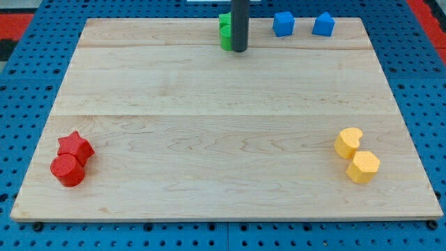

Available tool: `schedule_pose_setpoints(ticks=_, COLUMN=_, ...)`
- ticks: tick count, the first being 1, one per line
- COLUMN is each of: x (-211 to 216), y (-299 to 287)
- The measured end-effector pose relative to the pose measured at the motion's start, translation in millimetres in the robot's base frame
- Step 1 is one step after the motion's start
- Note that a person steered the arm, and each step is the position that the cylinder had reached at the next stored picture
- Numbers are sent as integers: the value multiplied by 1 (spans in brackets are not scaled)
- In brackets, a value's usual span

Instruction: Slightly move the green circle towards the left

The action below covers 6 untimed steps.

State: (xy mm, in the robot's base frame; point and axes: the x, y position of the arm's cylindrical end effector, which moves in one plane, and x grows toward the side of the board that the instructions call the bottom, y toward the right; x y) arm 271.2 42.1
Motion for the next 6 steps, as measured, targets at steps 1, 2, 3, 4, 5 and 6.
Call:
schedule_pose_setpoints(ticks=1, x=-16, y=30)
schedule_pose_setpoints(ticks=2, x=-20, y=16)
schedule_pose_setpoints(ticks=3, x=-19, y=-11)
schedule_pose_setpoints(ticks=4, x=-18, y=-53)
schedule_pose_setpoints(ticks=5, x=-25, y=-96)
schedule_pose_setpoints(ticks=6, x=-15, y=-83)
